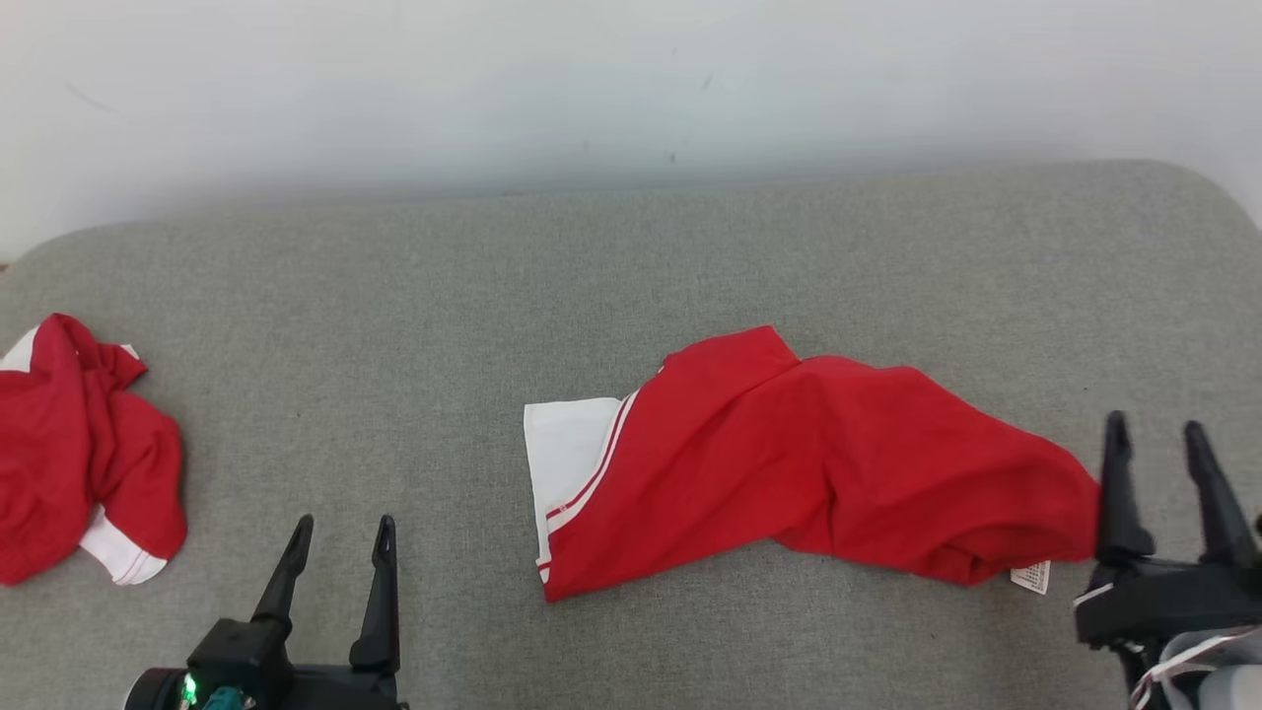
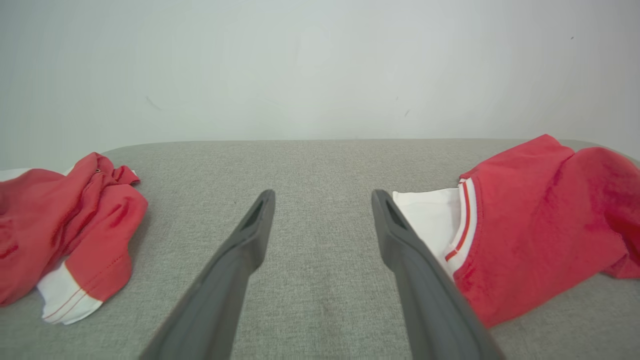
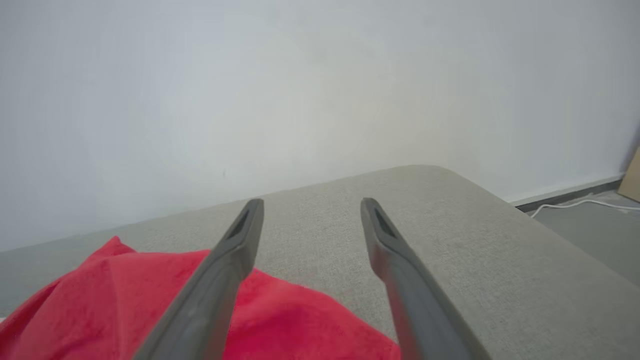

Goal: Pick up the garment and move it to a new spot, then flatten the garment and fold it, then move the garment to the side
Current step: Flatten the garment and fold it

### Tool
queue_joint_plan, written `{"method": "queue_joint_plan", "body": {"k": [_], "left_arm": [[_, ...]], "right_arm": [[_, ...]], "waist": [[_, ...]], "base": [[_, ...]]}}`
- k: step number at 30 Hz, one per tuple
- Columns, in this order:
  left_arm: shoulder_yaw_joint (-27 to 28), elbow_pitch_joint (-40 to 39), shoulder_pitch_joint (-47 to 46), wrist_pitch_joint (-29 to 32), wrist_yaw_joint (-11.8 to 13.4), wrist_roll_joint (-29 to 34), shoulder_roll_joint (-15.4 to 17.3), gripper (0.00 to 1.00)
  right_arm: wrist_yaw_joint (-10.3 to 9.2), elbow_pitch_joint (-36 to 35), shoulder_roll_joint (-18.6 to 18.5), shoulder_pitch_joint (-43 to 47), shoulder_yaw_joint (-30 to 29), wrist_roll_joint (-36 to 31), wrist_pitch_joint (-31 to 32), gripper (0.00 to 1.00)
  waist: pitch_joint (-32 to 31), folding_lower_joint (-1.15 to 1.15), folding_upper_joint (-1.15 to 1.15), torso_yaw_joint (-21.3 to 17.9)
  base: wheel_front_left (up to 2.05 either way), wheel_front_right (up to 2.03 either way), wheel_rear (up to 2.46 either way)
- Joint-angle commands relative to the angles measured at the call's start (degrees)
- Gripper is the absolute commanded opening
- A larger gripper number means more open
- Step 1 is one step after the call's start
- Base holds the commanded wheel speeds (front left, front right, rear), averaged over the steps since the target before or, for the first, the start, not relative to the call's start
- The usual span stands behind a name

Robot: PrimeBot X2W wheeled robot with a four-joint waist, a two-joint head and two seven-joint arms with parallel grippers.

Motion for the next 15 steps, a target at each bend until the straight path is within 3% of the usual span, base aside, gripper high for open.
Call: {"method": "queue_joint_plan", "body": {"k": [1, 8, 15], "left_arm": [[0.1, -0.2, 1.3, 0.1, 0.2, -0.1, 0.5, 1.0], [0.1, -0.7, 2.8, 0.5, 0.6, -0.6, 1.0, 1.0], [0.0, -0.9, 4.3, 0.7, 0.9, -0.9, 1.6, 1.0]], "right_arm": [[-0.06, -2.3, 0.2, 1.8, 1.9, -1.0, 1.2, 1.0], [-0.06, -9.2, 0.6, 7.0, 8.6, -2.1, 5.7, 1.0], [-0.06, -12.0, 1.4, 11.7, 10.7, -2.7, 8.0, 1.0]], "waist": [[-1.0, 0.0, 0.0, -0.1], [-2.9, 0.0, 0.0, -0.3], [-4.4, 0.0, 0.0, -0.4]], "base": [[0.0, 0.0, 0.0], [0.0, 0.0, 0.0], [0.0, 0.0, 0.0]]}}
